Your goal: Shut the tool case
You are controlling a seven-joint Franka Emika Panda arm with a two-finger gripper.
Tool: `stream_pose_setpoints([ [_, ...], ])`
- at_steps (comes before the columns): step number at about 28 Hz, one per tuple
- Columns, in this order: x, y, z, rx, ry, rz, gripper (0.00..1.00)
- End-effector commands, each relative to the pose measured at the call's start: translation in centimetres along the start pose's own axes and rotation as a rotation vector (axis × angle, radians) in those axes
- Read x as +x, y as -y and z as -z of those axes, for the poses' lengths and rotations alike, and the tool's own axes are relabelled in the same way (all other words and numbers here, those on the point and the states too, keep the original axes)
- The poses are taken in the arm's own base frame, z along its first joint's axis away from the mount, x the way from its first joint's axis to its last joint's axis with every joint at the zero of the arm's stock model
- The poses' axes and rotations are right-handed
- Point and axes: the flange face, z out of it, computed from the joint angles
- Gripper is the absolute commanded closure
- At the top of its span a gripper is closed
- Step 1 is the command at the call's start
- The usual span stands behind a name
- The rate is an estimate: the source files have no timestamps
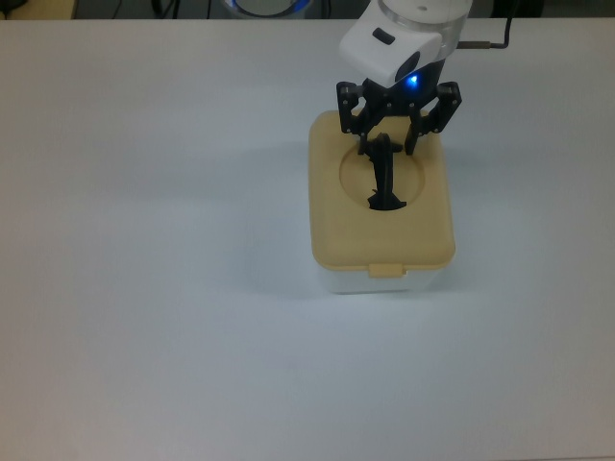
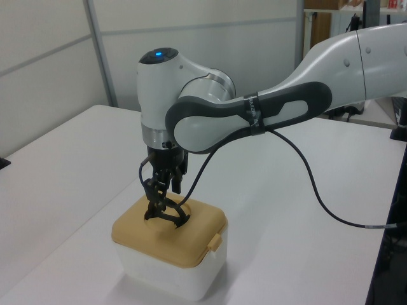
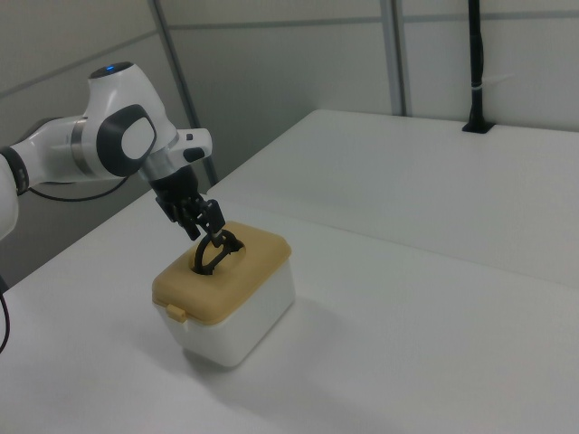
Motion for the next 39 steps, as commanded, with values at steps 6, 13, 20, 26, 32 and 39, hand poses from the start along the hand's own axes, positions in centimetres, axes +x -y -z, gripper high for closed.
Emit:
stream_pose_setpoints([
  [6,-1.3,-4.3,4.8,-0.03,0.014,-0.027,0.0],
  [13,-4.0,-9.7,9.3,-0.046,0.085,-0.035,0.0],
  [20,-5.4,-14.4,11.7,-0.027,0.088,-0.069,0.0],
  [26,-6.1,-17.9,12.6,-0.001,0.093,-0.067,0.0],
  [32,-6.1,-18.8,12.6,0.0,0.096,-0.084,0.0],
  [39,-6.1,-19.6,12.3,-0.001,0.099,-0.11,0.0],
])
